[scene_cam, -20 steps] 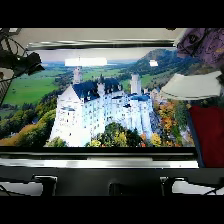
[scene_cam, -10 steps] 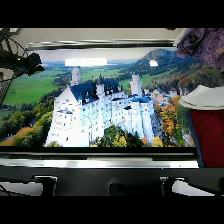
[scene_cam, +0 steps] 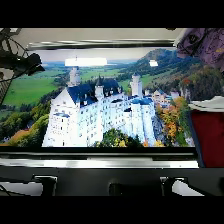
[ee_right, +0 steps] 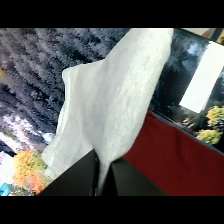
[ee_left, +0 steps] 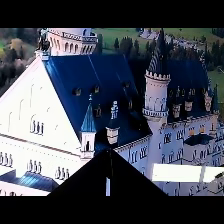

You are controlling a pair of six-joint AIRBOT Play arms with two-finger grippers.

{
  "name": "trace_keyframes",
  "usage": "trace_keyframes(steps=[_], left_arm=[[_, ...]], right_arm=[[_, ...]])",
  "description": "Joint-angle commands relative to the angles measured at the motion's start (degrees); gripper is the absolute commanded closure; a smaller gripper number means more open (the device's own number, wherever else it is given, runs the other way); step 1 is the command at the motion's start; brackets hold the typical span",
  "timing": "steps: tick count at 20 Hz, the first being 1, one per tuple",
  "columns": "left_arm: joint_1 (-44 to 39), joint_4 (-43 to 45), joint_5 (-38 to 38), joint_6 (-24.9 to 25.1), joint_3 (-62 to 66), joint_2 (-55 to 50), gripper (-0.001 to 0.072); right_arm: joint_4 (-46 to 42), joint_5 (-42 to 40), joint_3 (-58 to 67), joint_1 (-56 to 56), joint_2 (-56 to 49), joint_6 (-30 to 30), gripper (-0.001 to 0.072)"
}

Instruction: Fold the clothes and pants, and hang the long-sleeved shirts on hangers.

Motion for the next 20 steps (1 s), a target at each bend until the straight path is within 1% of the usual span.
trace_keyframes(steps=[1, 4, 7, 11, 16, 20], left_arm=[[-0.04, 0.00, -0.17, 0.11, -0.02, 0.00, 0.0690], [-0.04, 0.02, -0.92, 0.37, -0.02, 0.00, 0.0690], [-0.04, 0.00, -1.07, 0.70, -0.02, 0.00, 0.0690], [-0.04, 0.00, -1.07, 0.68, -0.02, 0.00, 0.0690], [-0.04, 0.00, -1.07, 0.68, -0.02, 0.00, 0.0690], [-0.04, 0.00, -1.07, 0.68, -0.02, 0.00, 0.0690]], right_arm=[[-3.91, 5.35, -0.02, -0.04, 0.90, 0.35, 0.0682], [-4.02, 9.29, -3.21, -0.04, 0.87, -1.09, 0.0683], [-6.97, 11.47, -10.56, -0.04, 0.90, -1.68, 0.0682], [-12.41, 12.70, -18.08, -0.04, 0.94, -1.84, 0.0682], [-15.58, 14.91, -23.67, -0.04, 0.94, -2.05, 0.0681], [-17.40, 15.45, -28.20, -0.04, 0.94, -5.14, 0.0681]])
